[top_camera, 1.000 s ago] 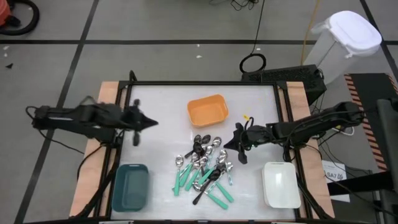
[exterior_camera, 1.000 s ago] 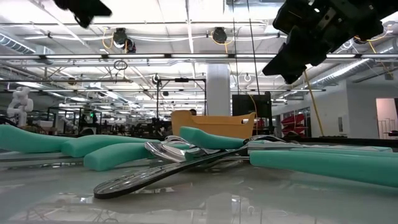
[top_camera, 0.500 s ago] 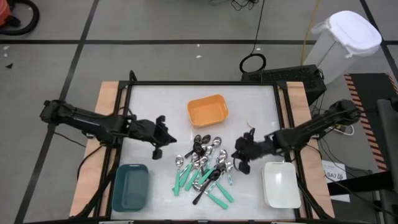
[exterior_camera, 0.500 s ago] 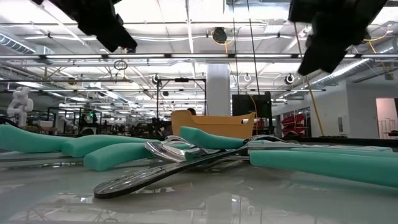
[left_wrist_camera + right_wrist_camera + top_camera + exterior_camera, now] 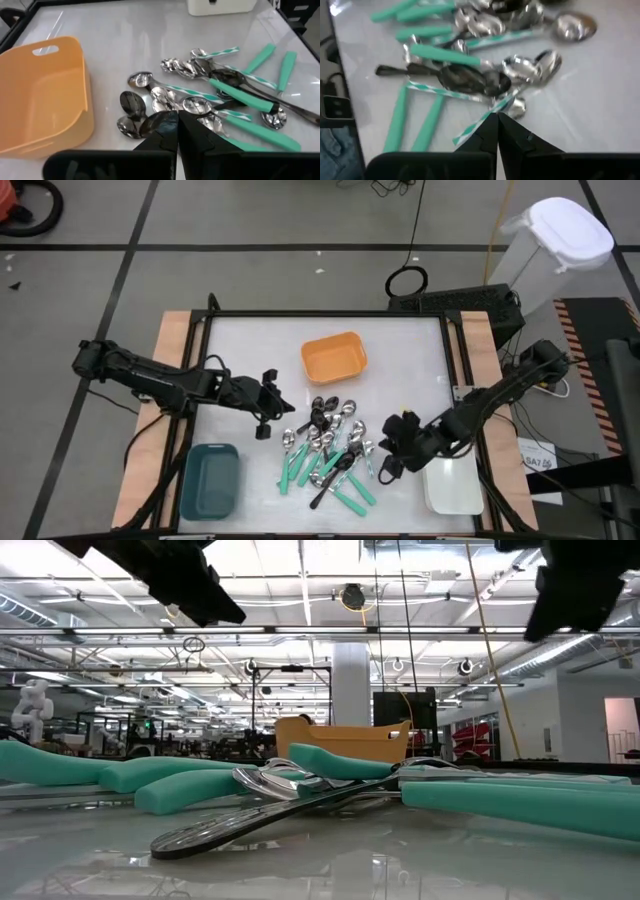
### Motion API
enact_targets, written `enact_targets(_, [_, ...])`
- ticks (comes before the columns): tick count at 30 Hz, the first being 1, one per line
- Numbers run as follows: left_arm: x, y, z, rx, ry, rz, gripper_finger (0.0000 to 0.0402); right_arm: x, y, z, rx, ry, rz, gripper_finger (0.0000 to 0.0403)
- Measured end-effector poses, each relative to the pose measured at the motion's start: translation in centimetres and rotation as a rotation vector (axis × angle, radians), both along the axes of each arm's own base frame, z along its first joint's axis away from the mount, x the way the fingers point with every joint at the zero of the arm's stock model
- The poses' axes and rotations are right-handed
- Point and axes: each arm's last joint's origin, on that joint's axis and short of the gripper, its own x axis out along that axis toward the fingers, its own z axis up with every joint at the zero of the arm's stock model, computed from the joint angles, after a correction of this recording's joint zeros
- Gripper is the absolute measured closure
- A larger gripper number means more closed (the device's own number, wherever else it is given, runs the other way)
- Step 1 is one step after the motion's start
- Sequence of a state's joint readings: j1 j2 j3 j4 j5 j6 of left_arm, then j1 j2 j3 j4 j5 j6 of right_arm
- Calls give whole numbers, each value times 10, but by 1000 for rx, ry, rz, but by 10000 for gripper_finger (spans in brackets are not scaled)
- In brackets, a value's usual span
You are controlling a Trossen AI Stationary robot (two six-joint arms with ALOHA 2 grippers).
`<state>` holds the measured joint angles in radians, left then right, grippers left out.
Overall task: Sort silverware by color (type)
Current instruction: Put the white patterned spoon into the yellow bin
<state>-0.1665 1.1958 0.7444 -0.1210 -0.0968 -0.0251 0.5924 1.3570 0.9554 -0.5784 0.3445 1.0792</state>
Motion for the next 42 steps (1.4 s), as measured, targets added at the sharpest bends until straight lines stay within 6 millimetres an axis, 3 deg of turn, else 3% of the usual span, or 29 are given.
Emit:
enact_targets(4, [1,-1,0,-20,-7,9,387,7,6,-18,33,74,-30,383])
enact_targets(9, [2,-1,1,-29,-16,12,387,17,13,-34,56,90,-47,333])
enact_targets(19, [3,-2,3,-18,-43,2,387,26,17,-48,118,113,-137,235])
enact_targets(27, [4,-1,2,-11,-39,2,387,43,23,-55,106,131,-155,225])
enact_targets(35, [4,-1,2,-10,-40,2,387,64,32,-51,-29,328,-212,225])
enact_targets(42, [4,-1,2,-10,-40,2,387,77,40,-68,16,364,-196,225])
